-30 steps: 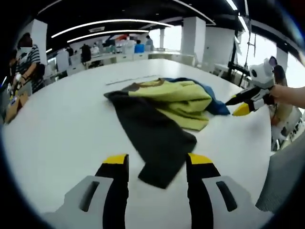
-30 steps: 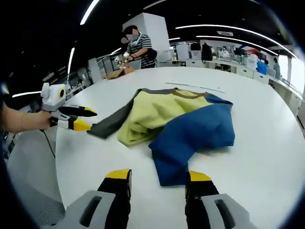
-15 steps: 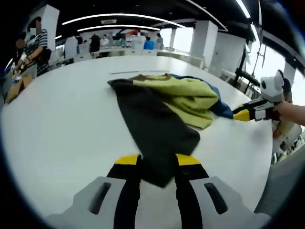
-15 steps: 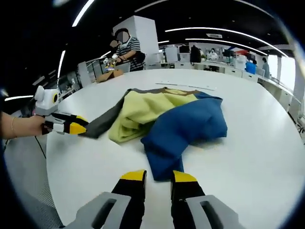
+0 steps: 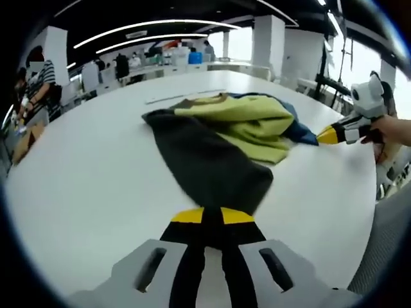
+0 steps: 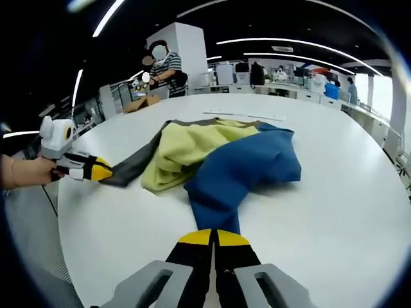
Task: Fold the garment on the visible template until the final outline fits inside the template.
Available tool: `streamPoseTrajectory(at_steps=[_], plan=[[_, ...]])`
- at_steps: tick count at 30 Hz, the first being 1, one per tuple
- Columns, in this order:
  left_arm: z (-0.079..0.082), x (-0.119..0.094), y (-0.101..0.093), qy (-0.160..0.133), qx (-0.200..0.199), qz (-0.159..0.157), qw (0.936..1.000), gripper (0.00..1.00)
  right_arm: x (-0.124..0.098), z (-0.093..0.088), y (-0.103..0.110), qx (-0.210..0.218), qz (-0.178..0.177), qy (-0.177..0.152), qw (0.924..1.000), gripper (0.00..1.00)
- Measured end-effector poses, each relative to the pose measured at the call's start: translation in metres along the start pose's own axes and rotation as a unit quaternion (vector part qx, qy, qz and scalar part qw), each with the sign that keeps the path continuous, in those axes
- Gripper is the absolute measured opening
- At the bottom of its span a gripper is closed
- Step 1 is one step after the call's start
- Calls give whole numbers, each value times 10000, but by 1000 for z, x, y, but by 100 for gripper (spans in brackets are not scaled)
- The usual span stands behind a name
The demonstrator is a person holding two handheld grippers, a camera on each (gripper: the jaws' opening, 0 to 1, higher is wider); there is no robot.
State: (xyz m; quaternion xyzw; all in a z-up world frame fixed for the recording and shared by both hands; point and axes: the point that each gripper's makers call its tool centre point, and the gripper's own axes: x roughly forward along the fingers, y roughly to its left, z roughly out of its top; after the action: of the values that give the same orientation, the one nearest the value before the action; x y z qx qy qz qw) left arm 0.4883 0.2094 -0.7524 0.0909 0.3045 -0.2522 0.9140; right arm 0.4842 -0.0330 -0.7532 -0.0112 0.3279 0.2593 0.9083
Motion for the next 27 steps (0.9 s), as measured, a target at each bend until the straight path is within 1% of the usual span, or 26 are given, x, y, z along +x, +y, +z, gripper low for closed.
streamPoseTrajectory(at_steps=[1,4,5,7,14,18,19,21,23,25,27], plan=[[1,0,1,6,89,32,10000,1,0,0,0,137,12,7,9999,0],[1,0,1,26,130,22,9999,0,0,2,0,213,-2,-20,9998,0],[1,-1,1,27,130,23,9999,0,0,2,-1,210,-37,-38,9998,3],[1,-1,1,18,119,17,9999,0,1,4,1,245,-28,-70,9997,5],[1,-1,1,16,67,9,10000,0,5,6,1,284,-89,-121,9995,0],[3,-2,0,40,64,-15,10000,0,6,6,1,328,-46,-137,9994,0],[6,-4,0,13,80,-43,10000,0,5,7,-1,409,-46,-159,9990,0],[16,-8,-2,-206,11,-139,9997,0,1,11,-3,477,-85,-227,9986,0],[21,-14,0,-226,34,-115,9997,0,-11,20,-6,643,-154,-304,9973,0],[30,-21,3,-305,163,-34,9994,0,-22,30,-8,583,-188,-403,9973,0],[41,-29,7,-457,233,48,9987,0,-31,35,-15,394,-339,-373,9979,0]])
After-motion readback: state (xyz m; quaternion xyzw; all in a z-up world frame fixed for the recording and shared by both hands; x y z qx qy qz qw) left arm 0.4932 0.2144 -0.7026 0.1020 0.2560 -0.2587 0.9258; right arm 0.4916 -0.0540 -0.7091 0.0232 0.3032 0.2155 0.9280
